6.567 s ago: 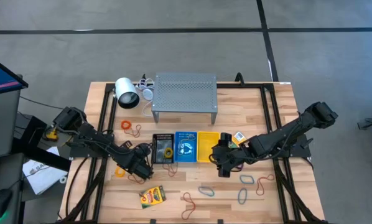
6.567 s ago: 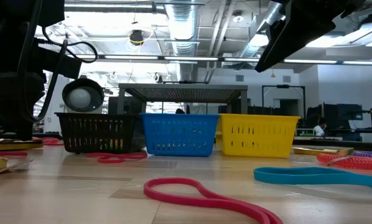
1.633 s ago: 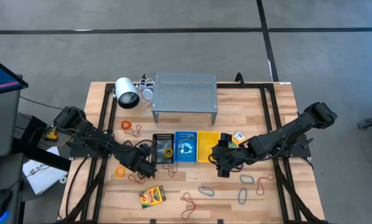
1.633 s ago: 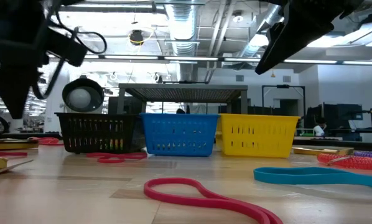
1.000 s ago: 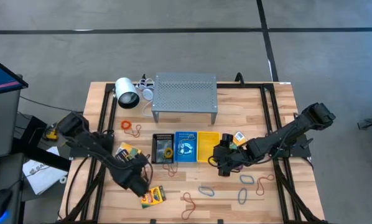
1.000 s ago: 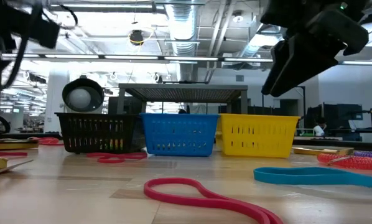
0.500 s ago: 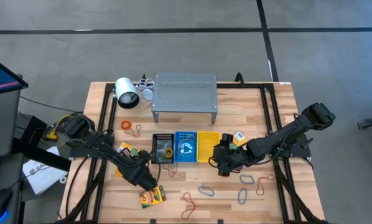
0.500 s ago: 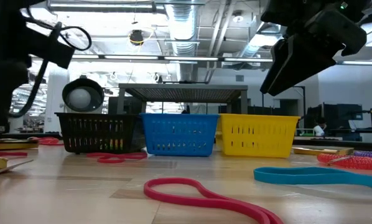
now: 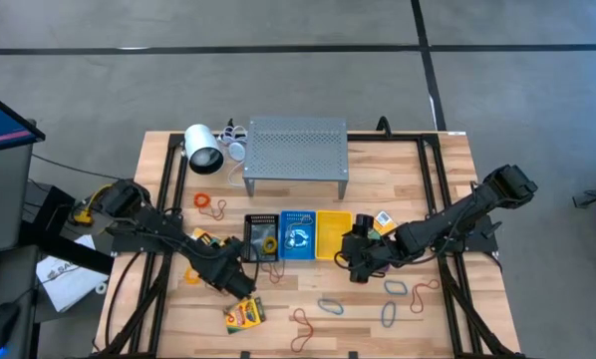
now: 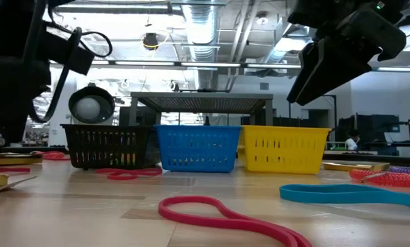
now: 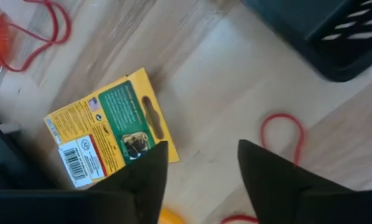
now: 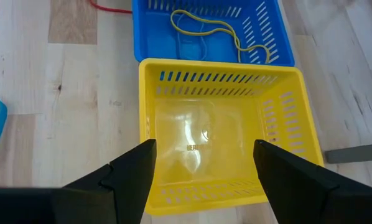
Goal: Pick & Place Office Desk Supplies
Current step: Put the yellow crayon box into the yellow basket
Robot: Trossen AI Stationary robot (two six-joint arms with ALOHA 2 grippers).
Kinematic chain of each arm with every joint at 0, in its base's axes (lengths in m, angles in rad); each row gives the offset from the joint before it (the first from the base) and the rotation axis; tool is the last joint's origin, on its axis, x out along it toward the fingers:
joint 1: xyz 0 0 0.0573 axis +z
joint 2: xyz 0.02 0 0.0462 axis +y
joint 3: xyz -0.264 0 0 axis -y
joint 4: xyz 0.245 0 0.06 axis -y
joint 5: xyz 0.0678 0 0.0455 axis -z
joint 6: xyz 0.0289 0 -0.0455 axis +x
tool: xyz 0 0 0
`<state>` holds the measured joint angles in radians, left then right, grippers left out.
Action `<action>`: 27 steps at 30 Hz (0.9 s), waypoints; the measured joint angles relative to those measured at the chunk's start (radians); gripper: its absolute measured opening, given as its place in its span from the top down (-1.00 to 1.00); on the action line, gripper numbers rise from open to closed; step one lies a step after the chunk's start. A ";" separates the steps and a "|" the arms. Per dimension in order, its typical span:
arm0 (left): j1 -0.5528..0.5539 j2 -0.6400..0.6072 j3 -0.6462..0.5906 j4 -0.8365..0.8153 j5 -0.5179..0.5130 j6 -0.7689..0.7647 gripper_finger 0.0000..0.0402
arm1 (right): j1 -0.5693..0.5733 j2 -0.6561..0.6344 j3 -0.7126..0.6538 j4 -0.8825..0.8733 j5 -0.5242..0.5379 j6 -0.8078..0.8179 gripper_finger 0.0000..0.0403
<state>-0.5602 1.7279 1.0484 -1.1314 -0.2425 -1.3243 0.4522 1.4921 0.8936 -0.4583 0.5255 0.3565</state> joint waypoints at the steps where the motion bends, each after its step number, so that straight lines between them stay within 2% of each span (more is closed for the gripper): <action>1: 0.000 0.000 -0.009 0.000 0.002 0.000 -0.01 | 0.000 0.000 0.000 0.000 0.000 0.000 -0.32; 4: 0.000 0.000 -0.042 0.010 0.008 0.000 -0.09 | 0.000 0.000 0.000 0.000 0.000 0.000 -0.32; 8: 0.000 0.000 -0.092 0.047 0.033 0.000 -0.10 | 0.000 0.000 0.000 0.000 0.000 0.001 -0.32; 27: 0.046 0.000 -0.146 0.113 0.044 0.011 0.21 | 0.000 0.000 0.000 0.001 0.000 0.002 -0.32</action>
<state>-0.5140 1.7283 0.9024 -1.0183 -0.1989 -1.3136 0.4522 1.4921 0.8936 -0.4576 0.5255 0.3588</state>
